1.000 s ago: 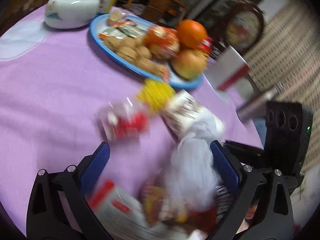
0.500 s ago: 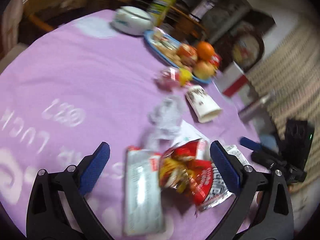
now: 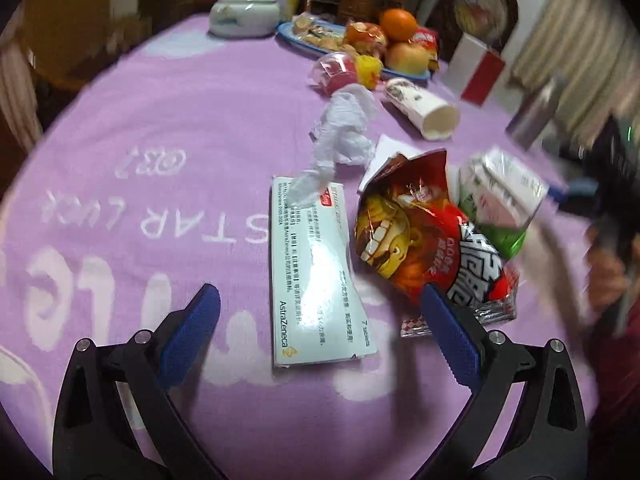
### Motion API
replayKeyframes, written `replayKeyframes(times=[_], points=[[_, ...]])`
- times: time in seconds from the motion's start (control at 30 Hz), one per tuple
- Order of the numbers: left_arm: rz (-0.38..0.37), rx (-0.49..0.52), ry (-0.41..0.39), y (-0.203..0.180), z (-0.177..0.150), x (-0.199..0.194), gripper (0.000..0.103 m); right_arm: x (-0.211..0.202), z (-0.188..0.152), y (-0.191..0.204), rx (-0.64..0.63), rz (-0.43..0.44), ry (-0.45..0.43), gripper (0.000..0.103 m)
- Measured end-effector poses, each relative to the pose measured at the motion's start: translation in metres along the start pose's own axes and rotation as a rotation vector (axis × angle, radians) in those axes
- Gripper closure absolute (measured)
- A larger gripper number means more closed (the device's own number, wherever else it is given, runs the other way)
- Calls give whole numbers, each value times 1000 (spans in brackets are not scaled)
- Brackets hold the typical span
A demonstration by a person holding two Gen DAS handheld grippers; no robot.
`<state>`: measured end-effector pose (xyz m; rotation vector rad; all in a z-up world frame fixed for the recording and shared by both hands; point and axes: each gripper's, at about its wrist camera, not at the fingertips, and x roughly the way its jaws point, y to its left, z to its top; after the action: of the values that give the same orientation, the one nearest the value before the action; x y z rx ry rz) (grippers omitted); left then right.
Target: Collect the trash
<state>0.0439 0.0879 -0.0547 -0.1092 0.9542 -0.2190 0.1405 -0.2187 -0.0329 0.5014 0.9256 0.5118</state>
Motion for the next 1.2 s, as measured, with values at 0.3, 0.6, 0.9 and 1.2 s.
replayKeyframes(times=[0.3, 0.6, 0.9, 1.2], points=[[213, 1, -22, 0, 17, 19, 24, 2, -1, -1, -11, -47, -8, 8], [184, 59, -102, -8, 12, -1, 57, 12, -2, -5, -31, -107, -13, 8], [52, -75, -195, 14, 19, -31, 56, 70, 37, 25, 66, 45, 88, 8], [33, -144, -56, 27, 24, 1, 57, 129, 71, 39, 71, 13, 67, 38]])
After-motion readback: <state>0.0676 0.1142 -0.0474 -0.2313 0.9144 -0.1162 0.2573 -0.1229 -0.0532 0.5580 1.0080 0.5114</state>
